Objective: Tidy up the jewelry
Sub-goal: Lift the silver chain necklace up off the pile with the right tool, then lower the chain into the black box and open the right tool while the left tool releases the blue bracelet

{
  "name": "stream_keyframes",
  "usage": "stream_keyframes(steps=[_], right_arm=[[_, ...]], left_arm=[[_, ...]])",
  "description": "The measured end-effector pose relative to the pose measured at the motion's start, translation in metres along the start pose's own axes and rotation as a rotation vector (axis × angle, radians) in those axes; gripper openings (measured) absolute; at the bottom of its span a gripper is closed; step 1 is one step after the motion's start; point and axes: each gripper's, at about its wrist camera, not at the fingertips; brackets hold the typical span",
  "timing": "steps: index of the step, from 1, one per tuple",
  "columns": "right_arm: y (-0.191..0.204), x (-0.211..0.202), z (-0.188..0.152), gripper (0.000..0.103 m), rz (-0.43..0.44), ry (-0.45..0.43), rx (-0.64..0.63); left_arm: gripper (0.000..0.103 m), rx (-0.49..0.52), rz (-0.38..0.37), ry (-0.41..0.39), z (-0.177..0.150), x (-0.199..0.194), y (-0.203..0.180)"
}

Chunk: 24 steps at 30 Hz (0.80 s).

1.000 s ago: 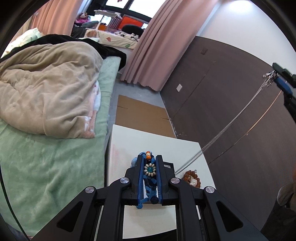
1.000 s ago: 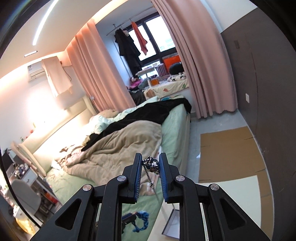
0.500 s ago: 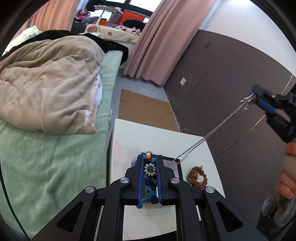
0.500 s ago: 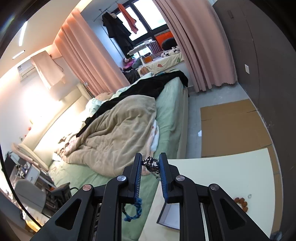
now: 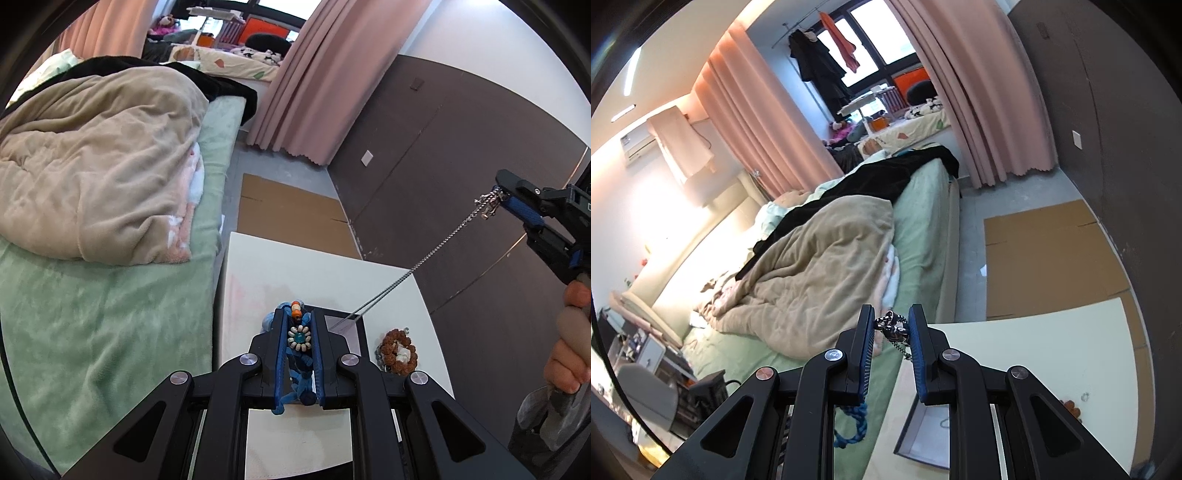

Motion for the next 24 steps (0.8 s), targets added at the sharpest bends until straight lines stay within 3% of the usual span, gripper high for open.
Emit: stream_keyframes(steps=[8, 19, 24], right_arm=[[-0.010, 0.013, -0.006, 0.020, 0.032, 0.013, 0.014], [-0.064, 0.065, -0.045, 0.020, 0.064, 0.112, 0.123], [-0.079, 0.094, -0.065, 0.020, 0.082, 0.206, 0.132]], left_arm=[[0.013, 0.022, 0.001, 0.013, 0.004, 0.013, -0.008], [0.013, 0.065, 0.028, 0.057, 0.007, 0.041, -0.018], [0.013, 0.069, 0.026, 0.054, 0.009, 0.048, -0.021]])
Point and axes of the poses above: each gripper's, at about its wrist camera, not at the fingertips, and x roughly the way its jaws point, y to its left, z to its top, and after that the axes turned 6 degrees about y, right-handed
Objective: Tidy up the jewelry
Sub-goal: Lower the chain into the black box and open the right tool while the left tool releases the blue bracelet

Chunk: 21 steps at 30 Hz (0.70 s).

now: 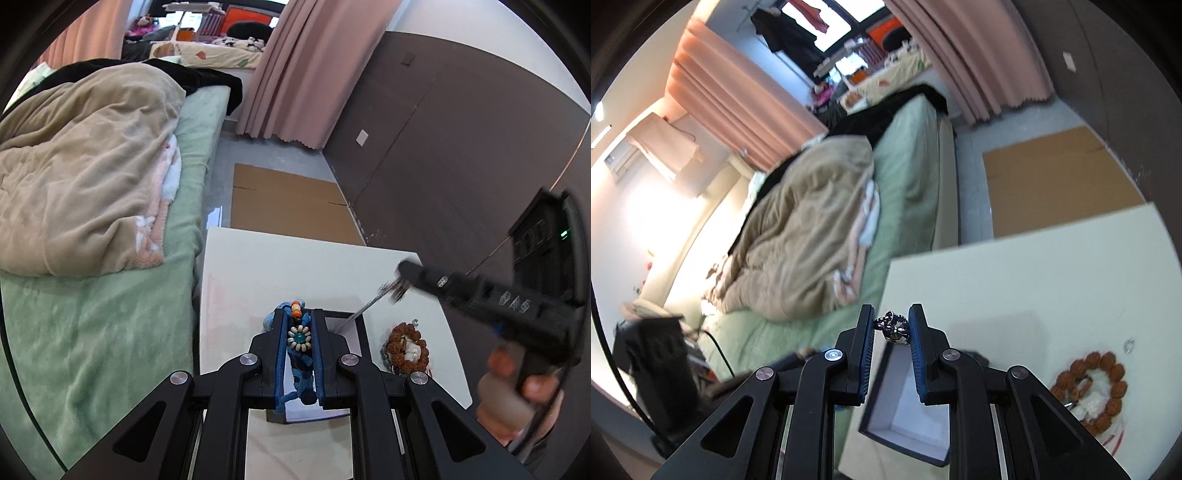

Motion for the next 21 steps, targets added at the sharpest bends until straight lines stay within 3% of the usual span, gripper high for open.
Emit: stream_keyframes(steps=[10, 14, 19, 21], right_arm=[[-0.031, 0.042, -0.010, 0.020, -0.060, 0.144, 0.062], [-0.042, 0.054, -0.013, 0.021, -0.046, 0.201, 0.113], [-0.053, 0.030, -0.008, 0.046, -0.048, 0.131, 0.150], [-0.058, 0.018, -0.005, 0.049, -0.042, 0.101, 0.158]], left_arm=[[0.013, 0.021, -0.002, 0.046, 0.001, 0.027, -0.014], [0.013, 0.028, 0.002, 0.066, 0.001, 0.036, -0.019], [0.013, 0.055, 0.002, 0.097, -0.001, 0.049, -0.030], [0.013, 0.065, 0.004, 0.115, -0.001, 0.057, -0.035]])
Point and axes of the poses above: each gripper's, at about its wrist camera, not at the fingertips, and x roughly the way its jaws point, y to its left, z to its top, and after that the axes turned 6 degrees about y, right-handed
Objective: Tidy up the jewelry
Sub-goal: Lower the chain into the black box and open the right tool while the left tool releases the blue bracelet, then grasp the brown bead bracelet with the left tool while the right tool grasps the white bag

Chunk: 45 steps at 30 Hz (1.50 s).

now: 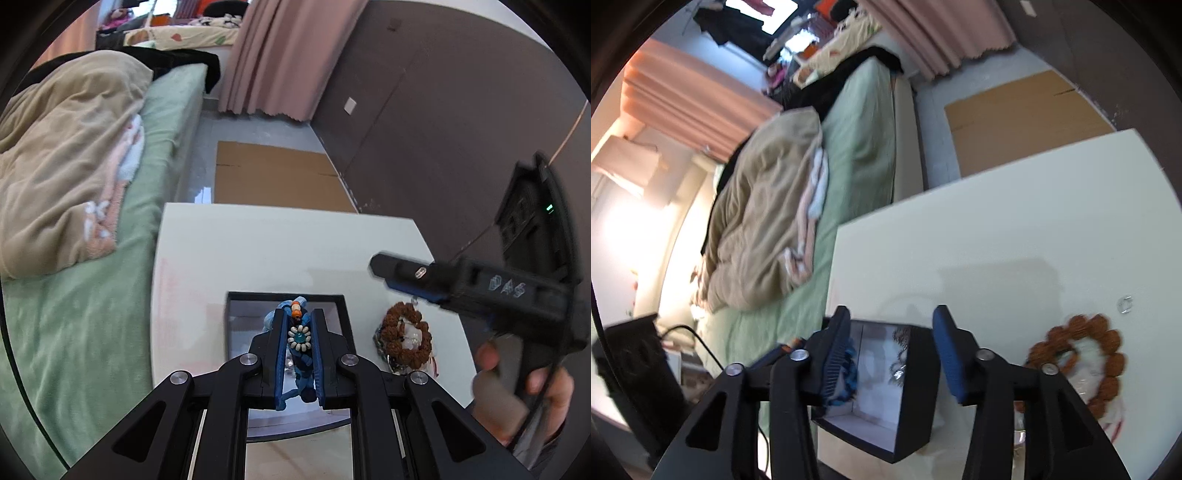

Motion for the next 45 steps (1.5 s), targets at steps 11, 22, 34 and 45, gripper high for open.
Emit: stream_keyframes(steps=[11, 22, 34, 45], right_arm=[[-0.025, -0.028, 0.006, 0.049, 0.012, -0.050, 0.067], [-0.049, -0.079, -0.007, 0.049, 0.017, -0.133, 0.107], [-0.109, -0.098, -0.043, 0.071, -0.046, -0.158, 0.240], [-0.143, -0.104, -0.069, 0.071, -0.071, -0.172, 0.326]], left_arm=[[0.015, -0.012, 0.057, 0.118, 0.005, 0.043, -0.010], [0.015, -0.041, 0.033, 0.112, 0.003, 0.036, -0.019], [0.059, 0.077, -0.020, 0.126, -0.004, 0.044, -0.082], [0.056, 0.202, 0.012, 0.234, 0.003, 0.094, -0.122]])
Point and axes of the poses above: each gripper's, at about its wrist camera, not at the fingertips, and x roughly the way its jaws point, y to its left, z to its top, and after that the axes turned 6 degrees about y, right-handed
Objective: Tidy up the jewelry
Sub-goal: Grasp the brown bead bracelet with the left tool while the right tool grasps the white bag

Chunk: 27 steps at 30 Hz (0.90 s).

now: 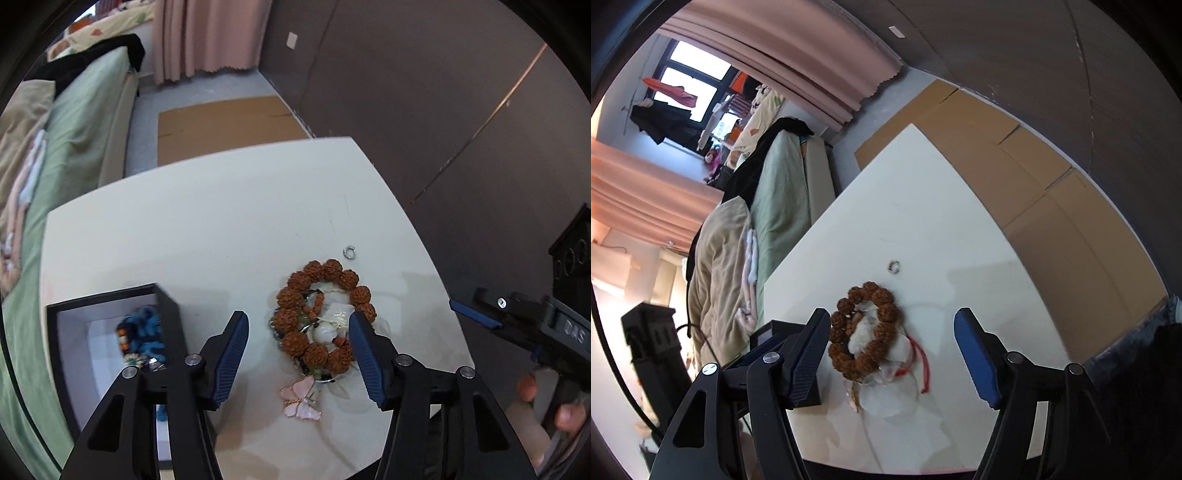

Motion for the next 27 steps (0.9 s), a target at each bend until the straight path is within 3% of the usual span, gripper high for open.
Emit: stream_keyframes(steps=[7, 12, 13, 15, 16, 20, 23, 27], right_arm=[[-0.005, 0.002, -0.006, 0.071, -0.031, 0.004, 0.011], [-0.006, 0.004, -0.006, 0.071, -0.047, 0.018, 0.005], [-0.007, 0.005, -0.006, 0.071, -0.049, 0.020, 0.007], [-0.007, 0.007, -0.005, 0.071, -0.051, 0.025, 0.011], [-0.007, 0.008, -0.005, 0.071, -0.051, 0.030, 0.012], [0.004, 0.011, -0.007, 0.071, -0.056, 0.033, -0.013], [0.012, 0.015, -0.009, 0.071, -0.065, 0.039, -0.033], [0.019, 0.018, -0.012, 0.071, -0.079, 0.041, -0.058]], left_arm=[[0.052, 0.047, 0.043, 0.077, 0.005, 0.030, -0.006], [0.047, 0.007, -0.003, 0.112, 0.005, 0.042, 0.006], [0.045, 0.007, -0.008, 0.115, 0.004, 0.042, 0.005], [0.025, 0.023, -0.005, 0.120, 0.002, 0.040, 0.004], [0.021, 0.026, -0.016, 0.118, 0.002, 0.038, 0.004], [0.020, -0.002, -0.089, 0.093, -0.003, 0.026, 0.014], [0.019, 0.007, -0.100, 0.040, -0.006, 0.007, 0.015], [0.019, 0.003, -0.171, -0.023, -0.010, -0.019, 0.015]])
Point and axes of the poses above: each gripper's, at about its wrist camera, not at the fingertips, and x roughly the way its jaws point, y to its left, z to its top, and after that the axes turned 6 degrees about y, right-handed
